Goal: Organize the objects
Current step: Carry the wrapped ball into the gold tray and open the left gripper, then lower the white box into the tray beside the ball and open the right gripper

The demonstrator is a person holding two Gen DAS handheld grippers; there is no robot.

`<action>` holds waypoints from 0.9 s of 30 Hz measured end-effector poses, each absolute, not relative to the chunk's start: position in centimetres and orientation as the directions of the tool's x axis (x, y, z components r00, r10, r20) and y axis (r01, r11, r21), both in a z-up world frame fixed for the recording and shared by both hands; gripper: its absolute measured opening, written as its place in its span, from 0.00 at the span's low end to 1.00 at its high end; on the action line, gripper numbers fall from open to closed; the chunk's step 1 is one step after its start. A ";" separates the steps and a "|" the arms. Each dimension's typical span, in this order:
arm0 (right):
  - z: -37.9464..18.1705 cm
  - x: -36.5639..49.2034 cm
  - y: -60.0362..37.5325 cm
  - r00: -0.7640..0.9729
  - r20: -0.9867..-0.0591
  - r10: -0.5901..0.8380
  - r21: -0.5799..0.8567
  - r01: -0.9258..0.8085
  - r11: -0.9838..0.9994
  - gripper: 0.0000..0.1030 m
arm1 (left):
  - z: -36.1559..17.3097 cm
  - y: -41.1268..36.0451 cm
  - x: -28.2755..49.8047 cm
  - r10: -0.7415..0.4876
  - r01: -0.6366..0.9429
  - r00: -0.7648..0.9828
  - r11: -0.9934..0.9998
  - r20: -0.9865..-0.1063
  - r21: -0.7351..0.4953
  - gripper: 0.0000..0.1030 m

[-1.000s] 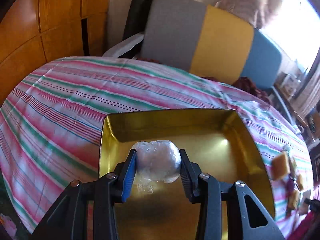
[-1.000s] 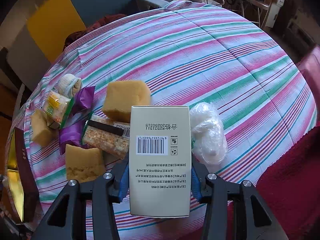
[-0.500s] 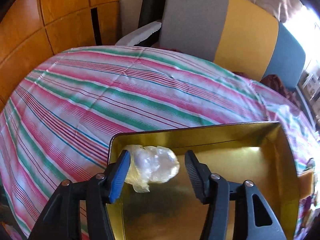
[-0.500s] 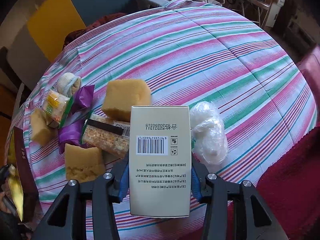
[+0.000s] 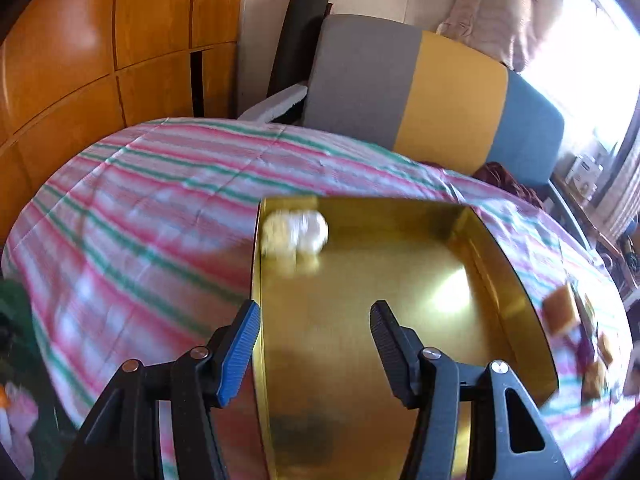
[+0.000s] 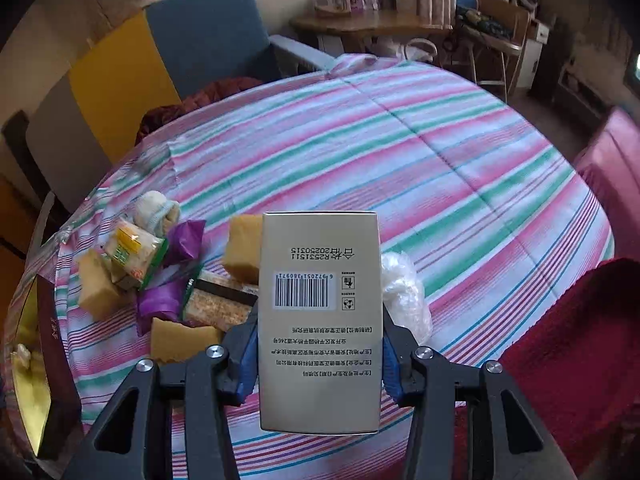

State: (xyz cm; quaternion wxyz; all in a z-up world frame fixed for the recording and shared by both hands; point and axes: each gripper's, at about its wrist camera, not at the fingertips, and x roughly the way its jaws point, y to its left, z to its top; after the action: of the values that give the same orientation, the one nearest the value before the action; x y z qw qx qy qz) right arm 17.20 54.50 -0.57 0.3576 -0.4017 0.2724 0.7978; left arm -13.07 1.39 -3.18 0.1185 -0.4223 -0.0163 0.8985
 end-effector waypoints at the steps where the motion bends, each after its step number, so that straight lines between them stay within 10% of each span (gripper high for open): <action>1: 0.3 16.2 53.6 -0.453 -0.825 0.337 0.164 -0.763 -0.625 0.48 | -3.4 1.1 -12.0 0.223 -0.192 -0.612 -0.973 -0.759 -0.131 0.56; 17: 0.4 -9.3 25.0 -0.518 -0.841 -0.154 0.211 -0.052 -0.976 0.48 | -3.4 -3.3 -6.8 0.189 -0.092 -0.629 -0.981 -0.754 -0.169 0.56; 27: -4.9 -17.7 14.1 -0.363 -0.901 -0.237 0.228 0.070 -0.971 0.48 | -4.2 -6.0 -7.1 0.146 -0.019 -0.624 -0.985 -0.767 -0.172 0.56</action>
State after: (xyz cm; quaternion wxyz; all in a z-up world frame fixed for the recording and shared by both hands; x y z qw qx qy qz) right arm -17.69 14.11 -4.92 -0.0935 -0.5564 0.0751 0.8222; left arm -7.11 -5.99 -4.24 0.0458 -0.4309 -0.0739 0.8982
